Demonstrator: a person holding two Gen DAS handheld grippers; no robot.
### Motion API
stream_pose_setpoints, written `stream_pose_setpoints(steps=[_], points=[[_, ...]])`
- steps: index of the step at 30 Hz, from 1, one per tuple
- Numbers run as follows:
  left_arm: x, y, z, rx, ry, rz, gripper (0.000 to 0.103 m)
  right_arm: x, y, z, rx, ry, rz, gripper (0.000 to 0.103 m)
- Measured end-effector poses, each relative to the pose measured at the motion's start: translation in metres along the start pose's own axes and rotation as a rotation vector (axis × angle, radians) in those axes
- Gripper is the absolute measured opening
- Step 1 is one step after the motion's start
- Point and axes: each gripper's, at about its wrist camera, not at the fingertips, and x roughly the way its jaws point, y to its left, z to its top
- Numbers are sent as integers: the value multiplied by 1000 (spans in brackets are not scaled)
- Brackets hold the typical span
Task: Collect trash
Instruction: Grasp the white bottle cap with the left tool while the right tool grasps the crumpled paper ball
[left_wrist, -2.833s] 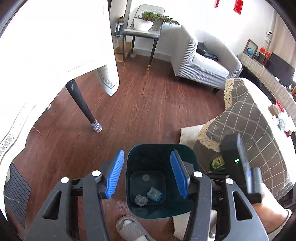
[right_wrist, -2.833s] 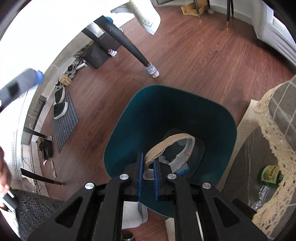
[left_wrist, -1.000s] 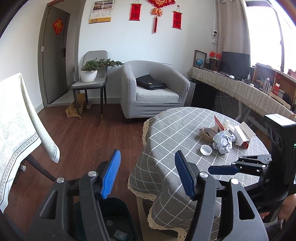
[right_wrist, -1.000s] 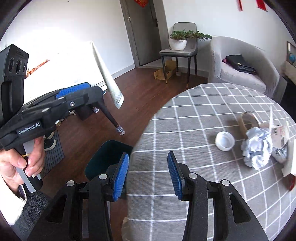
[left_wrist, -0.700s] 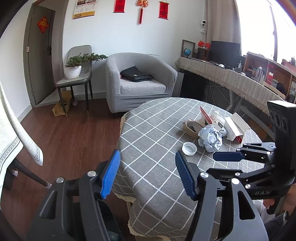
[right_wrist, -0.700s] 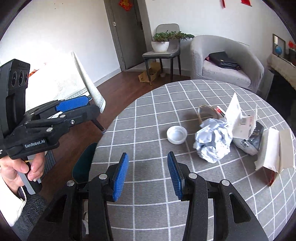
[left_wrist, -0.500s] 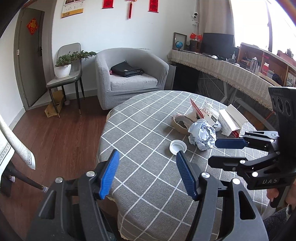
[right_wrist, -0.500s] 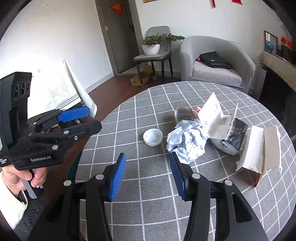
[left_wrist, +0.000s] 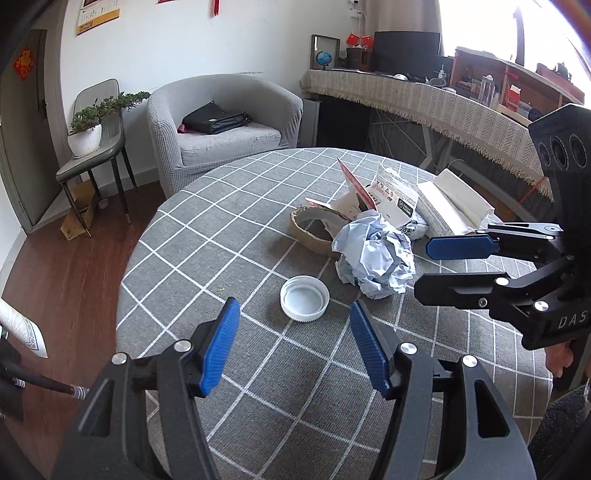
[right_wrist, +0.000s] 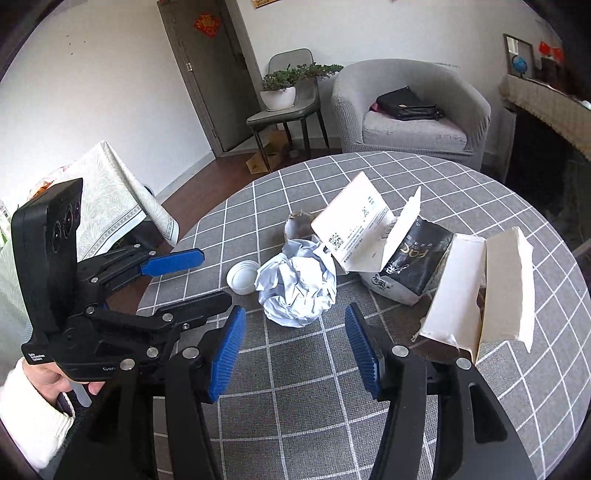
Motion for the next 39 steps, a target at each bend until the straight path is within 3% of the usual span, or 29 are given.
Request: stream_pose_setpoints(steps=[5,7,12,16,27,37,39], points=[[13,5,4,-32,37,-32,57,3,-13,2,72,3,74,62],[16,6,7,-36,48,-37,51,4,-15,2,89,3,83,62],[21,2,11,-26,54,-49,47,5,-16,7,101,8,90,65],[22,4,13,-25,54,-36,33,9,-13,10,97,14,94,68],[10,19,10,-74,35,-35,33,15,-7,12,114,19,94,68],[-8,51,4,-138,17,10,33,29,10,19,91,24,55,68],[-13,57,4,-158,3,8,33,33,14,19,69,40,23,60]])
